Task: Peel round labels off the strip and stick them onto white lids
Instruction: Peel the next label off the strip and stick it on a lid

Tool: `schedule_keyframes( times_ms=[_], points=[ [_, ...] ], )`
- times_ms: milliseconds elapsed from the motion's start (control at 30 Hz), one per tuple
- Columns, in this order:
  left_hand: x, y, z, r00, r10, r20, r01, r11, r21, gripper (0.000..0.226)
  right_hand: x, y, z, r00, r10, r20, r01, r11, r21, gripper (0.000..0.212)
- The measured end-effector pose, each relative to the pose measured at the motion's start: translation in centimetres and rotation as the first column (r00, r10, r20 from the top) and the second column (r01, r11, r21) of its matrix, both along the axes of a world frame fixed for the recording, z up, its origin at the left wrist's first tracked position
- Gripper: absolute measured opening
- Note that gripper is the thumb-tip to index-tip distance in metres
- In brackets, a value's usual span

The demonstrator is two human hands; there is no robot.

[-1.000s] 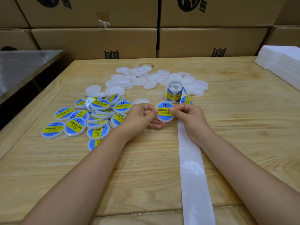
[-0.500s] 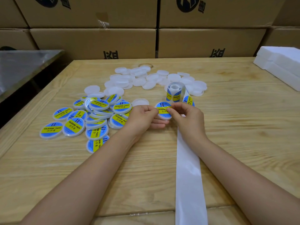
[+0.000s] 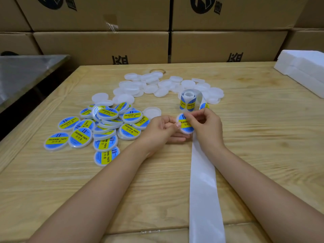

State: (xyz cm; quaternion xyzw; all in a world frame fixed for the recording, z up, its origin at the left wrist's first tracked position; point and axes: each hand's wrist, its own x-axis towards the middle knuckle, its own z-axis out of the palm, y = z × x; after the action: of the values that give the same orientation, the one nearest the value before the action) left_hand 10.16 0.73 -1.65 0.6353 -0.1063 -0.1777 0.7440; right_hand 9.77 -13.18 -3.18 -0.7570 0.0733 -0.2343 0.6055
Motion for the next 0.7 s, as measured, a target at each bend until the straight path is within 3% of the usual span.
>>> schedule_keyframes(
  times_ms=[167,367,467,600,700],
  points=[
    [-0.06,-0.03,-0.1,0.998,0.053,0.043,-0.053,0.999,0.008,0.01,0.01,0.37,-0.16,0.999,0.042,-0.017,-0.043,0.997,-0.063,0.036],
    [-0.07,0.19,-0.08,0.988,0.155,0.007,-0.154,0.982,-0.109,0.012,-0.16,0.5,0.08,0.986,0.156,0.049,-0.149,0.981,-0.128,0.026],
    [0.15,0.16,-0.08,0.983,0.181,-0.015,-0.182,0.976,-0.117,0.017,-0.35,0.37,0.32,0.978,0.173,0.117,-0.157,0.978,-0.141,0.033],
    [0.26,-0.21,-0.24,0.979,0.198,0.044,-0.196,0.98,-0.04,0.019,-0.3,-0.07,0.25,0.983,0.121,0.137,-0.117,0.992,-0.036,0.022],
    [0.49,-0.27,-0.53,0.961,0.222,0.163,-0.242,0.964,0.111,0.023,-0.2,-0.35,0.09,0.987,0.105,0.123,-0.107,0.994,0.003,0.015]
  ],
)
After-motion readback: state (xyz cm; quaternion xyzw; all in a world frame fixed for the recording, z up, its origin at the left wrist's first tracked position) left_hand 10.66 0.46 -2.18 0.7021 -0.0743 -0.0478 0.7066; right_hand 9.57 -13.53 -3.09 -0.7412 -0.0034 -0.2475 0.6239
